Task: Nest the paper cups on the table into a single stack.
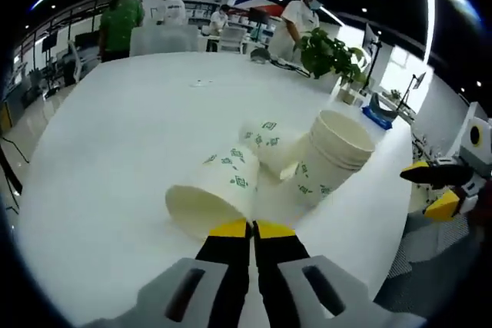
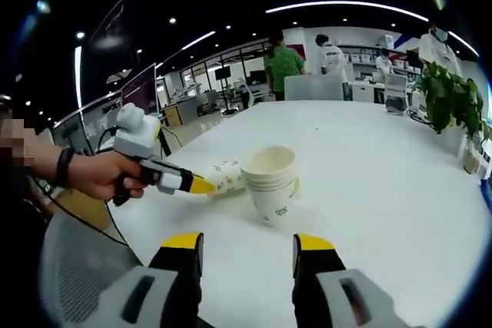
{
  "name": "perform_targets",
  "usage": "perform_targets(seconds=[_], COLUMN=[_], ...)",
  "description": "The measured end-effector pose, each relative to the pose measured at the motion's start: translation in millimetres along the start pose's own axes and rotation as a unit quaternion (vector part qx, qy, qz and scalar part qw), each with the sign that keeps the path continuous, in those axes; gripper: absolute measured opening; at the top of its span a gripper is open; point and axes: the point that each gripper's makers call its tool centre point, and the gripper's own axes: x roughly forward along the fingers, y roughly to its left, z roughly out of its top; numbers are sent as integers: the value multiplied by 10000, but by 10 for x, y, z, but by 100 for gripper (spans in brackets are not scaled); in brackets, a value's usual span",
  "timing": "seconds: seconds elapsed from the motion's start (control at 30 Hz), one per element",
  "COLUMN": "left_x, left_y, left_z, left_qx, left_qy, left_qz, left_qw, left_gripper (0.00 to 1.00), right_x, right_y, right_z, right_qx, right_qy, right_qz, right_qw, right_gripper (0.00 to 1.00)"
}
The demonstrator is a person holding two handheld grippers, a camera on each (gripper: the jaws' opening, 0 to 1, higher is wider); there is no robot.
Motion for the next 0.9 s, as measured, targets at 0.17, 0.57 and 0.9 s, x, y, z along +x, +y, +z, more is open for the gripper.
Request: perform_targets(seconds=[0.17,0.57,0.9], left_x=[-146,-402,-541], left_y=[-40,-115,-155], left_z=[-20,118,411], left_qx=[129,967,1240], left_qy=[39,147,-56], left_qz=[-35,-191,-179], left_qw=[9999,9950,9921], left_gripper=[0,0,0], right_x=[7,10,-20], right_y=[-4,-40,-57], right_z=[-6,-12,18], right_qx=[-20,4,67], right_qy=[8,-2,-72], right_qz=[-3,-40,-89], right_qw=[10000,10000,9999], right_gripper=[48,50,50])
